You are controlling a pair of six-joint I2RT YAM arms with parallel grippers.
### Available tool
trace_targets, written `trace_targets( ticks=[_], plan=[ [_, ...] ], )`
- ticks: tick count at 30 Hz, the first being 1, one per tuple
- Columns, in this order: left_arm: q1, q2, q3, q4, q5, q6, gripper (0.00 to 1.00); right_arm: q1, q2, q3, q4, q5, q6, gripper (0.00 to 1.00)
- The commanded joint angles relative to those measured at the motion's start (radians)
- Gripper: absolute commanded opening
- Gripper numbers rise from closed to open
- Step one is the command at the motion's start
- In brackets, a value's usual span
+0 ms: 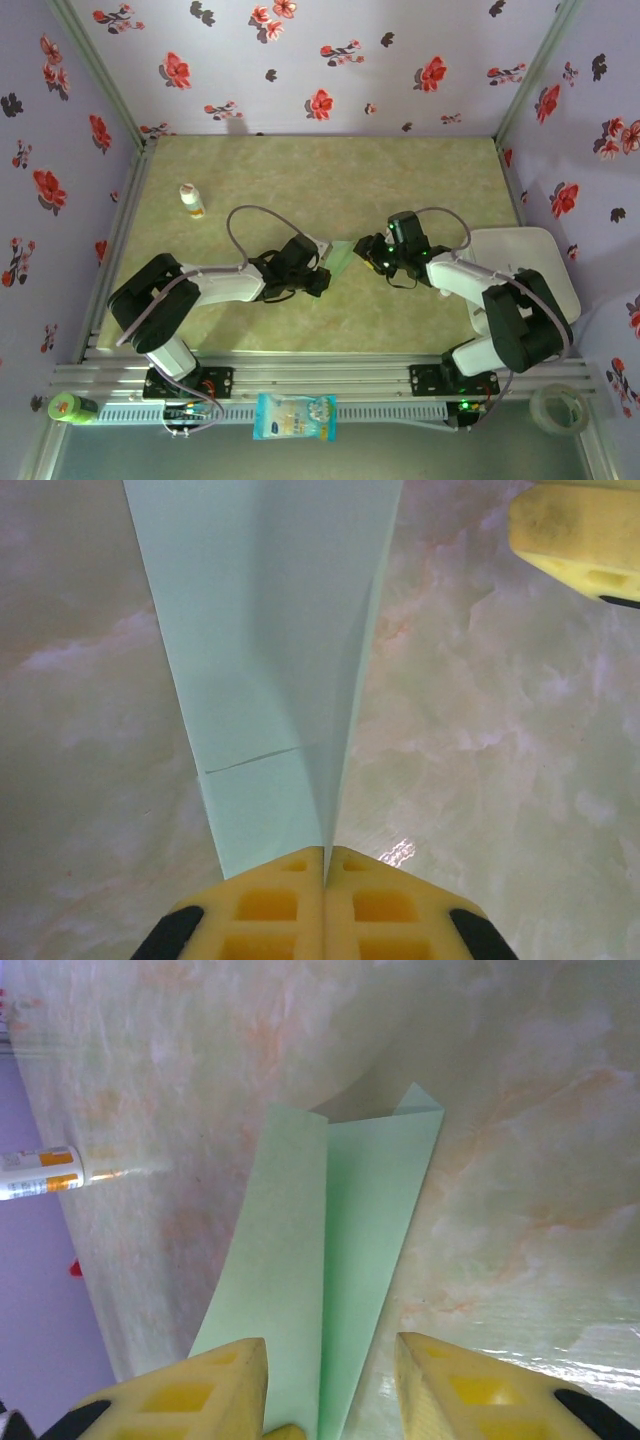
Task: Fold a paper plane with a square sheet of paper (pick it up from the middle)
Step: Fold the wing for the fifth time at the center of the table.
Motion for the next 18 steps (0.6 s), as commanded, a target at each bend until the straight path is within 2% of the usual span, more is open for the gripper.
trace_targets(
  ticks=[1,7,11,18],
  plan=[
    [0.004,0.010,0.018,-0.027,0.008,0.038,0.00,-0.002,0.014,0.013,0.019,-0.029,0.019,0.38],
    [-0.054,0.018,0.056,-0.120,-0.173,0.108,0.00,0.017,0.019,0.045,-0.070,0.049,0.069,0.43],
    [-0.109,0.038,0.088,-0.172,-0.301,0.139,0.00,0.027,0.041,0.075,-0.083,0.045,0.105,0.46],
    [-0.146,0.051,0.098,-0.179,-0.348,0.161,0.00,0.056,0.102,0.119,-0.086,0.035,0.144,0.47]
  ],
)
